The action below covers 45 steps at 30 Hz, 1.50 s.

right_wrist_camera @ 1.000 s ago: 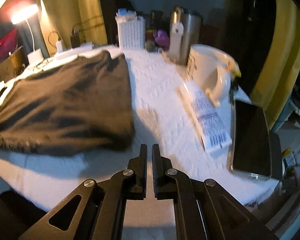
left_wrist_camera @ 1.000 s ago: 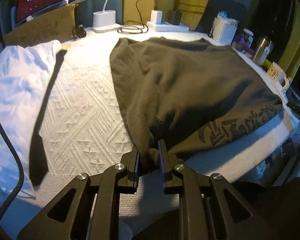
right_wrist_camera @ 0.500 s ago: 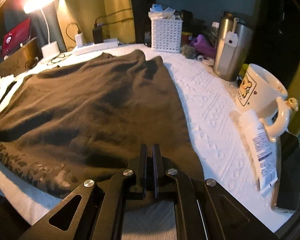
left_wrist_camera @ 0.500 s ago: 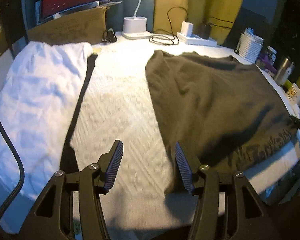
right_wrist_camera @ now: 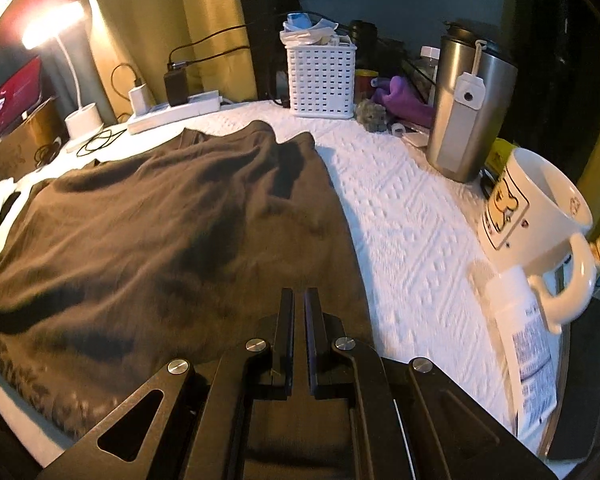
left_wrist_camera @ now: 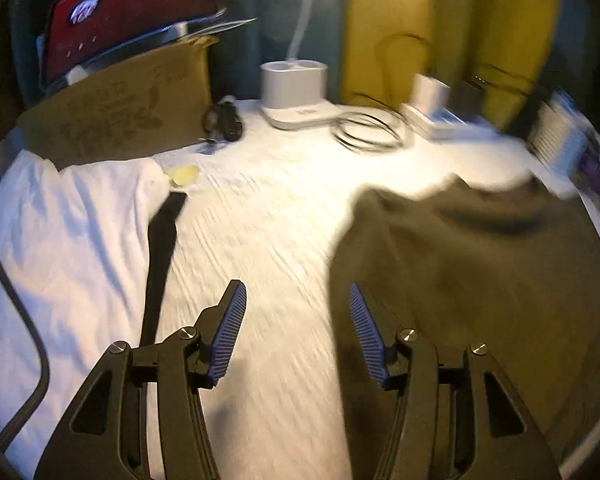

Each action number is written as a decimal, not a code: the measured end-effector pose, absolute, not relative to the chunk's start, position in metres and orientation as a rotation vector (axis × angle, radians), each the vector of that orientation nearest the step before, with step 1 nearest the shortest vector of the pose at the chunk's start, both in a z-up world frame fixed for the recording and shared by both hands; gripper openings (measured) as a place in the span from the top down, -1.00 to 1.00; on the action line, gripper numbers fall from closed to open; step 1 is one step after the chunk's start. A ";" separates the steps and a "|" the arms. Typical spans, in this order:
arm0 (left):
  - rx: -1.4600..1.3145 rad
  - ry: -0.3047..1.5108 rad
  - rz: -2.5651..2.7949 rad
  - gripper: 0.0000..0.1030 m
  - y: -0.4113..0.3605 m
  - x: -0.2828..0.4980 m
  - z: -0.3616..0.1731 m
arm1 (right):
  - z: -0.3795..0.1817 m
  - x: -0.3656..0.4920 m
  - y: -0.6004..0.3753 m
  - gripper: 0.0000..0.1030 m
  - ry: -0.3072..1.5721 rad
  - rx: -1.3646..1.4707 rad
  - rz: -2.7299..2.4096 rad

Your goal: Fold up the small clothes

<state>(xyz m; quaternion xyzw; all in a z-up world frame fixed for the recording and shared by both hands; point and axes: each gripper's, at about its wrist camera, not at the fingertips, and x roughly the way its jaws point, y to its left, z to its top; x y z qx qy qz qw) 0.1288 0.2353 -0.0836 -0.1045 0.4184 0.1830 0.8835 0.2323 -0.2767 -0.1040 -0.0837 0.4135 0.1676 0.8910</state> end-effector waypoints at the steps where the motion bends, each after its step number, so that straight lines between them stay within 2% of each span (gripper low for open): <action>1: -0.235 0.864 0.390 -0.04 0.242 0.135 -0.084 | -0.105 0.236 -0.275 0.89 0.863 -0.172 0.346; 10: -0.245 0.915 0.275 -0.05 0.236 0.195 -0.112 | -0.120 0.256 -0.271 0.89 0.910 -0.157 0.322; 24: -0.185 0.908 0.142 -0.03 0.199 0.195 -0.109 | -0.121 0.254 -0.273 0.89 0.897 -0.158 0.295; 26: -0.185 0.909 0.125 0.04 0.194 0.193 -0.108 | -0.121 0.253 -0.272 0.89 0.894 -0.167 0.287; 29: -0.187 0.911 0.088 0.44 0.189 0.189 -0.109 | -0.121 0.252 -0.272 0.89 0.893 -0.167 0.285; 30: -0.179 0.910 0.077 0.67 0.186 0.188 -0.110 | -0.121 0.252 -0.272 0.89 0.893 -0.164 0.286; 33: -0.132 0.887 0.096 0.87 0.179 0.186 -0.107 | -0.121 0.252 -0.272 0.89 0.893 -0.159 0.287; 39: -0.004 0.772 0.315 0.88 0.204 0.179 -0.085 | -0.120 0.252 -0.273 0.89 0.895 -0.150 0.286; 44: -0.045 0.801 0.319 0.86 0.228 0.187 -0.094 | -0.120 0.252 -0.275 0.89 0.897 -0.135 0.293; 45: -0.058 0.817 0.321 0.79 0.230 0.189 -0.096 | -0.120 0.253 -0.276 0.89 0.898 -0.128 0.293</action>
